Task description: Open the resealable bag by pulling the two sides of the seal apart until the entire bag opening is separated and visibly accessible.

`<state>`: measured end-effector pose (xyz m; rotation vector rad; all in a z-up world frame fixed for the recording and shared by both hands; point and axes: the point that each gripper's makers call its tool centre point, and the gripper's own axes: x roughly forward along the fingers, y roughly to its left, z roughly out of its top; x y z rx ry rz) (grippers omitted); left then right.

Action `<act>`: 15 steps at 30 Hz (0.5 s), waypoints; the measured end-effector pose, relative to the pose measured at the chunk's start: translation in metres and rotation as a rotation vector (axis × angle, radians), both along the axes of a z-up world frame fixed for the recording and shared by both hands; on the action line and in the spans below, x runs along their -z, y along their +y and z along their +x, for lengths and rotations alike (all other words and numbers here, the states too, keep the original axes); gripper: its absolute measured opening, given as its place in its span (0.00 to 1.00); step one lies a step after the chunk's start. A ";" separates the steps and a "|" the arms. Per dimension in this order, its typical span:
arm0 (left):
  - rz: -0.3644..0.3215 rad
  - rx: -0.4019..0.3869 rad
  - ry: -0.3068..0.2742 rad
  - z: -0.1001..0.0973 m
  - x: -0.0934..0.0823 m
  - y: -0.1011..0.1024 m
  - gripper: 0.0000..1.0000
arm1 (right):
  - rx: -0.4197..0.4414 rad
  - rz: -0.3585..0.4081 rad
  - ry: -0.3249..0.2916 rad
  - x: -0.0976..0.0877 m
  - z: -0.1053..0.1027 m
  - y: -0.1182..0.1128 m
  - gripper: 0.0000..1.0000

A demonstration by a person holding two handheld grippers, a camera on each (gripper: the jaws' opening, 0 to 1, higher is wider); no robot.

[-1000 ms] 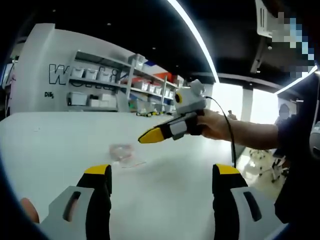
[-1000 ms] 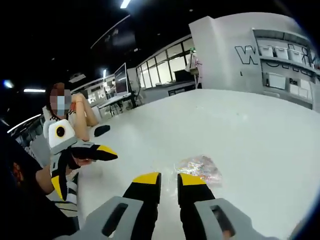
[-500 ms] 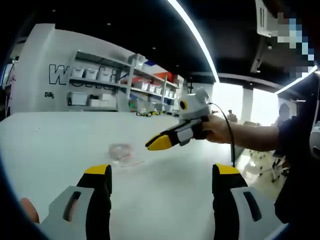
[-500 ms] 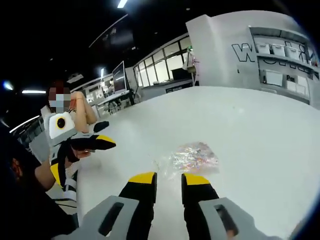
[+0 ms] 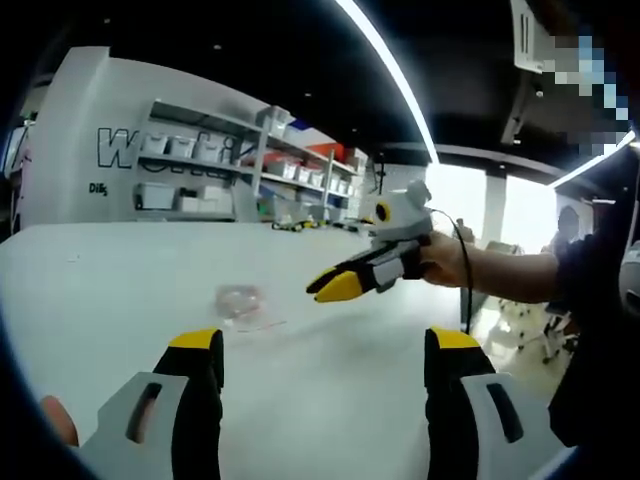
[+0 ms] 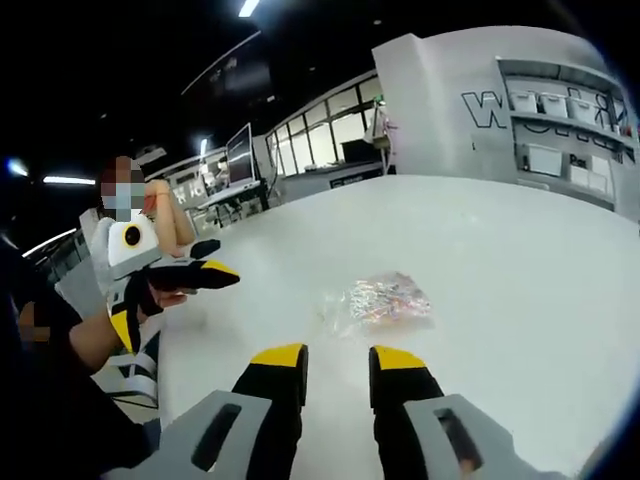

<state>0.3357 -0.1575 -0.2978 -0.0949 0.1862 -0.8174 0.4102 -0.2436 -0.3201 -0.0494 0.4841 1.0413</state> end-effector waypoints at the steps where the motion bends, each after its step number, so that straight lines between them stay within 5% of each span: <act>1: 0.001 0.000 -0.001 0.000 0.000 0.000 0.82 | 0.003 -0.002 -0.001 0.000 0.000 -0.001 0.23; 15: 0.006 0.004 0.003 -0.004 0.001 -0.001 0.82 | 0.013 -0.009 -0.027 0.000 -0.013 -0.012 0.28</act>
